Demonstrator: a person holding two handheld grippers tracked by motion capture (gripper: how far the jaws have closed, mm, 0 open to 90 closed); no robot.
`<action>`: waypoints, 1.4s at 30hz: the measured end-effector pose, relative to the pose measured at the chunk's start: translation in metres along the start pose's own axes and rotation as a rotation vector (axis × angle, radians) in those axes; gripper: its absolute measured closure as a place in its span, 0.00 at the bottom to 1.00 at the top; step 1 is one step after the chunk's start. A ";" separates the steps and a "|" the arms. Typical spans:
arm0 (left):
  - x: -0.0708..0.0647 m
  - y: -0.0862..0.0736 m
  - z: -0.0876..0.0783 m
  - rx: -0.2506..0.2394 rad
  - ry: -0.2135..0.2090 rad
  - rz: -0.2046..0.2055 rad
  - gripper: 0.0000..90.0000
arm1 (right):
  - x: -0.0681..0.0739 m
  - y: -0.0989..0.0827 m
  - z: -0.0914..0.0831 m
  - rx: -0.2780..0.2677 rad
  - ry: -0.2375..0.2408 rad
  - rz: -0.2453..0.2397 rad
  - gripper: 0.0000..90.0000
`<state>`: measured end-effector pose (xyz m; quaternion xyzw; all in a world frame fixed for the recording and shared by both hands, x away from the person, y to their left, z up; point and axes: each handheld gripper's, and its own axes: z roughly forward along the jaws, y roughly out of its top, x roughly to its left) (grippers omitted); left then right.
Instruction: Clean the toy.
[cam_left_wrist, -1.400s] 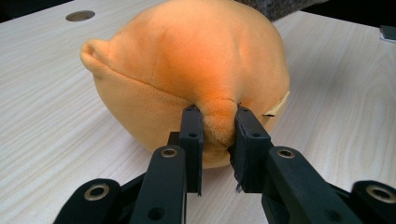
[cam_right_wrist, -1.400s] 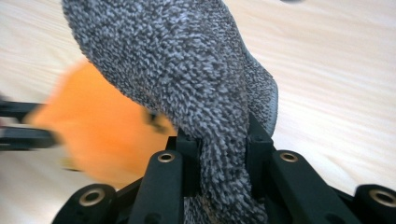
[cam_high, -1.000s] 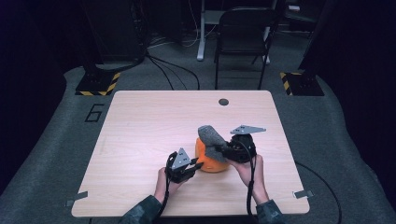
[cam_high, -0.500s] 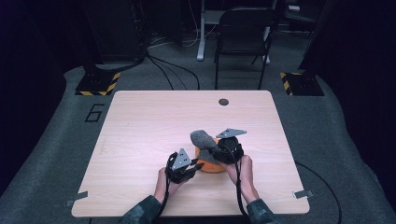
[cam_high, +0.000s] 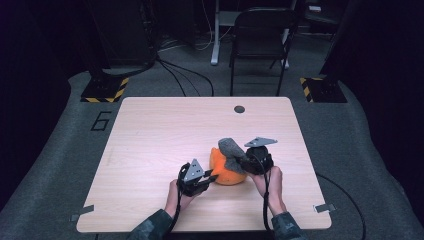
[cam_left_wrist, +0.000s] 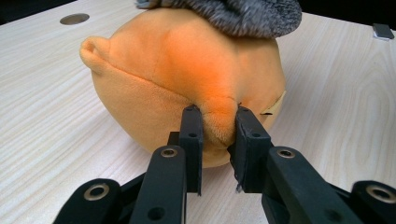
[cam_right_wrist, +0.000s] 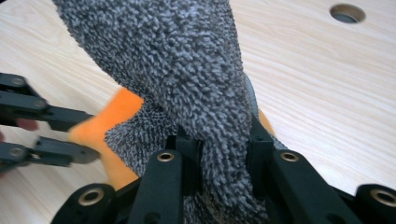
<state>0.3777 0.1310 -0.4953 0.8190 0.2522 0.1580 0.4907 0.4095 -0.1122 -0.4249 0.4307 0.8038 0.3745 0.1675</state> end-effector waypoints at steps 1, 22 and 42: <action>0.000 0.000 0.000 0.000 0.000 0.000 0.84 | -0.003 -0.002 0.000 0.002 -0.007 0.012 0.81; 0.000 0.000 0.000 0.003 -0.004 -0.001 0.84 | -0.048 -0.029 0.009 0.102 -0.080 0.137 0.82; 0.001 -0.001 0.000 0.002 -0.003 -0.010 0.84 | -0.061 -0.043 0.024 0.222 -0.148 0.166 0.83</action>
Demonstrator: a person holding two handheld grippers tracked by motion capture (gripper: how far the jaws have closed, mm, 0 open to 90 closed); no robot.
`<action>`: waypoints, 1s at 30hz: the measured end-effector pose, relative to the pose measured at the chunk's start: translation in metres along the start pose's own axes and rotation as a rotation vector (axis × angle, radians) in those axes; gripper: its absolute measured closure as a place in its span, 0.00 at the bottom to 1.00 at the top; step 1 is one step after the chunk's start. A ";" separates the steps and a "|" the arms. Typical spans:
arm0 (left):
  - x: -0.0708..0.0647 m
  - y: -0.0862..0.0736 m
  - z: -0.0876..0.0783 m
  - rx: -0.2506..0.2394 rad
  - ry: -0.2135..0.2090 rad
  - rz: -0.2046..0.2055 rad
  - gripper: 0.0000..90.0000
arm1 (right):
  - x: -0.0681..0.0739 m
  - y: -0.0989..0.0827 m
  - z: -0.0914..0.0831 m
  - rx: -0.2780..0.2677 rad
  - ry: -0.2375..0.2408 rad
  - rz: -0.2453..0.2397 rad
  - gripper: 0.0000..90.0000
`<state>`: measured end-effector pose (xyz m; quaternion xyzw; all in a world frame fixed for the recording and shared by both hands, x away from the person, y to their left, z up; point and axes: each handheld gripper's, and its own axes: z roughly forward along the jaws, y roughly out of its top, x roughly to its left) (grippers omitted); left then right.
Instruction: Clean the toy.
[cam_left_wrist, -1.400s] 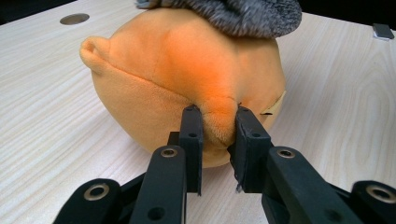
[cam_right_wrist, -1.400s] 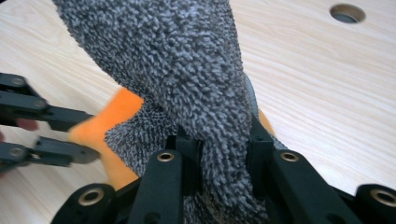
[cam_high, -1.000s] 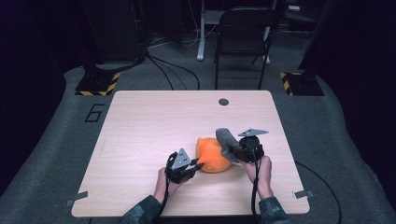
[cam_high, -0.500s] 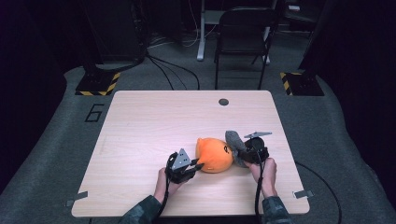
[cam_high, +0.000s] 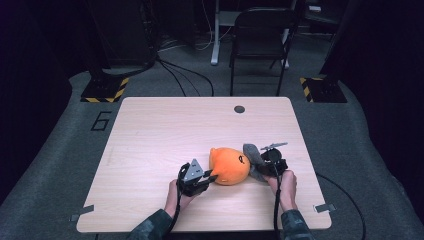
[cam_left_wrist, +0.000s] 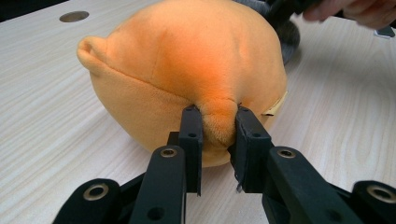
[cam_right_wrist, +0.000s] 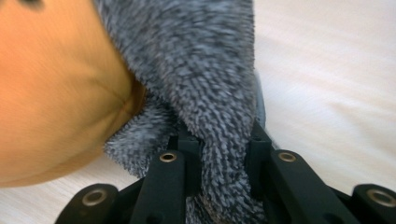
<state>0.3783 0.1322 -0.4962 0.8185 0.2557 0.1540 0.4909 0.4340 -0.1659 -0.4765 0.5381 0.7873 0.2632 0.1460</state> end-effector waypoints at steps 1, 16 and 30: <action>0.000 0.000 0.000 0.000 0.000 -0.001 0.84 | 0.000 0.002 -0.006 -0.014 -0.004 0.008 0.84; 0.004 -0.001 0.000 0.005 -0.001 -0.008 0.83 | 0.052 0.022 -0.043 -0.185 0.089 -0.133 0.84; 0.013 -0.007 0.000 0.009 -0.002 0.115 0.46 | 0.047 0.026 -0.032 -0.166 0.083 -0.137 0.85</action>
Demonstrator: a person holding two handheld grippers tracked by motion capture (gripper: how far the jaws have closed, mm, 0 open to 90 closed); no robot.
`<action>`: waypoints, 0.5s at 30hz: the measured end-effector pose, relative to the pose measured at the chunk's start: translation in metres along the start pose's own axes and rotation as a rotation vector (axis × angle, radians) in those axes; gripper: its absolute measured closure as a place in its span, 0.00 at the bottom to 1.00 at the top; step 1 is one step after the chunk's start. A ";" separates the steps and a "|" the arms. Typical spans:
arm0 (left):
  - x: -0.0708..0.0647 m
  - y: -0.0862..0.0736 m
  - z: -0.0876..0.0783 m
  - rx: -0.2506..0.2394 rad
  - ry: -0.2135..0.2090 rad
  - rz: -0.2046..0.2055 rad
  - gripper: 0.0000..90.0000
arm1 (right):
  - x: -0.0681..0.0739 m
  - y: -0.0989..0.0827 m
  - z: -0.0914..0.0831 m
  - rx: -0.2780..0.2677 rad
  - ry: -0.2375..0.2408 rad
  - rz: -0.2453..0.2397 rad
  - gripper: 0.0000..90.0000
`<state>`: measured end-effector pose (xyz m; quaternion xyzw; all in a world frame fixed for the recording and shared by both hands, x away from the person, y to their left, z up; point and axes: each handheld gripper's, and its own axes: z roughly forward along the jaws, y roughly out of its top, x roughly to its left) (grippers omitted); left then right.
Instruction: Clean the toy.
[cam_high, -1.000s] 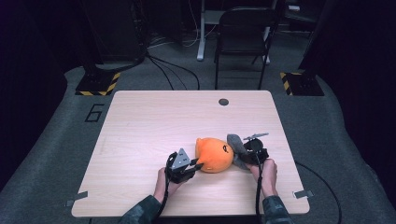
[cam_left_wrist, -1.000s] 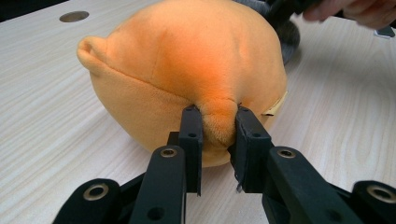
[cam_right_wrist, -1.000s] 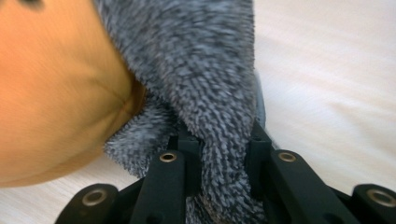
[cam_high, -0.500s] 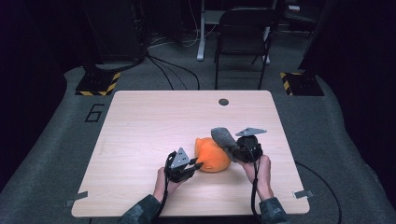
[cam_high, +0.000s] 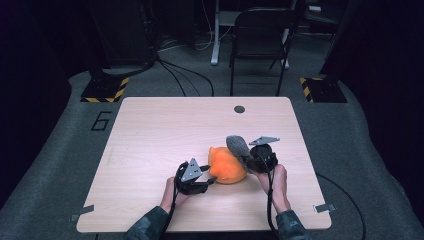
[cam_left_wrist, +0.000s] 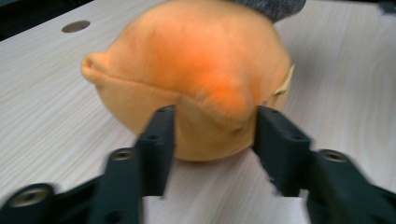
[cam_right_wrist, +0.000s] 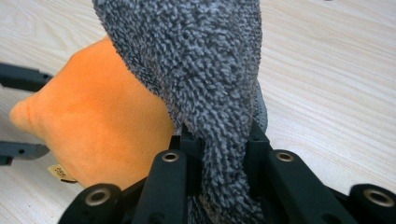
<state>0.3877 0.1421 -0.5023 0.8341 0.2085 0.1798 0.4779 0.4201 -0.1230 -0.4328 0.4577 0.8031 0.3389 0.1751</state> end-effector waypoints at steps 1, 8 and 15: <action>0.001 -0.001 0.001 0.016 0.013 0.014 0.41 | 0.000 0.000 0.001 0.001 -0.004 0.003 0.85; -0.003 -0.007 0.009 0.073 0.039 0.164 0.28 | -0.001 0.002 0.003 -0.001 0.001 0.001 0.85; -0.006 -0.012 0.019 0.084 0.031 0.220 0.28 | -0.003 0.002 0.004 -0.001 0.007 0.006 0.85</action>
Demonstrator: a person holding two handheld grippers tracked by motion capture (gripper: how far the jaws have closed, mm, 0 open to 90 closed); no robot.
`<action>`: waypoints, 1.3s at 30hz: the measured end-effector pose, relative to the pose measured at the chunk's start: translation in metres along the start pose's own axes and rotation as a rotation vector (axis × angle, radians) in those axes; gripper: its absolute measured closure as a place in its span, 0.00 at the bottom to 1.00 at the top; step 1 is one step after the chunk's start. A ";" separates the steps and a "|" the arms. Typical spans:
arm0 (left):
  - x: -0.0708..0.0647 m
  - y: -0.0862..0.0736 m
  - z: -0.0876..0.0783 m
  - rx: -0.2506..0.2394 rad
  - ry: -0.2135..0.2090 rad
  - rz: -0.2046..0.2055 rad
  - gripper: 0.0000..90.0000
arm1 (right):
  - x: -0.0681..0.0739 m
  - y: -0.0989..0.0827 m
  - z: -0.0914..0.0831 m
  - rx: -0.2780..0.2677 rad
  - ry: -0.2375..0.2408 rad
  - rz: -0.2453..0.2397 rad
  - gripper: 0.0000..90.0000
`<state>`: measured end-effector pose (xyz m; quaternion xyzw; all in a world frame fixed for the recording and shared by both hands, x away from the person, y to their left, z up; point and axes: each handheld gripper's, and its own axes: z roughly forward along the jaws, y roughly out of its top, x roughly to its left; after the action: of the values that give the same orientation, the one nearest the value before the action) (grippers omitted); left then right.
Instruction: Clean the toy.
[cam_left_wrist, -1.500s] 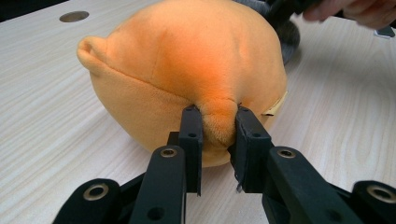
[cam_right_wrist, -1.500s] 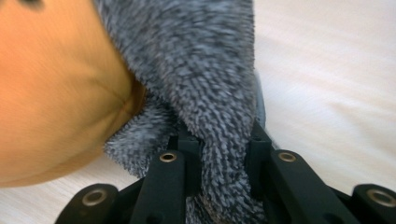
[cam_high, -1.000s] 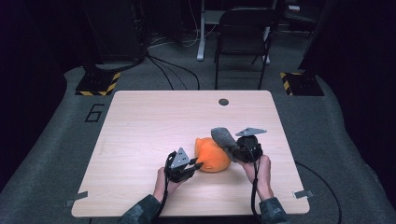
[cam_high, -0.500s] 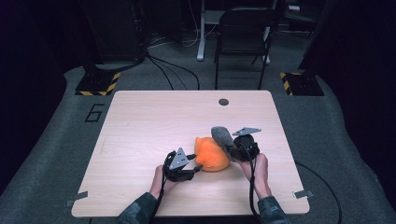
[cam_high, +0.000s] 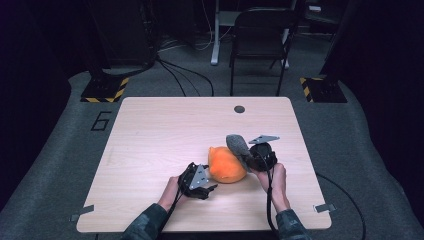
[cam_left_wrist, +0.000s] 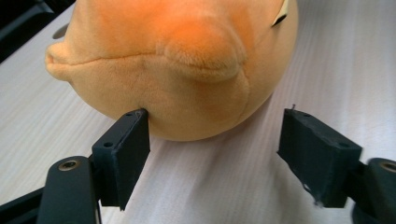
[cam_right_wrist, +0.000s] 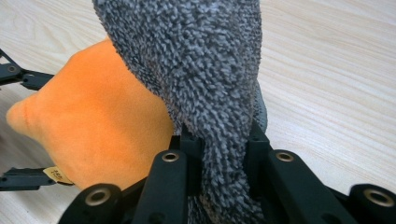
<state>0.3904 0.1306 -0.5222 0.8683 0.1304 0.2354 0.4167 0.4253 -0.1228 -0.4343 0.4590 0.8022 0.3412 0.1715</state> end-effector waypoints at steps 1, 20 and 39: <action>0.000 0.000 0.001 0.000 0.011 0.005 0.28 | 0.000 0.000 0.000 -0.002 0.001 0.002 0.85; 0.001 -0.002 0.010 -0.010 0.057 0.029 0.61 | 0.000 0.000 0.002 -0.002 0.012 0.014 0.85; 0.000 0.001 0.012 0.004 0.083 -0.029 0.93 | -0.068 -0.029 -0.029 -0.078 -0.035 0.216 0.84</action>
<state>0.3964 0.1217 -0.5276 0.8565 0.1608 0.2651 0.4126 0.4253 -0.2026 -0.4369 0.5418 0.7309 0.3807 0.1654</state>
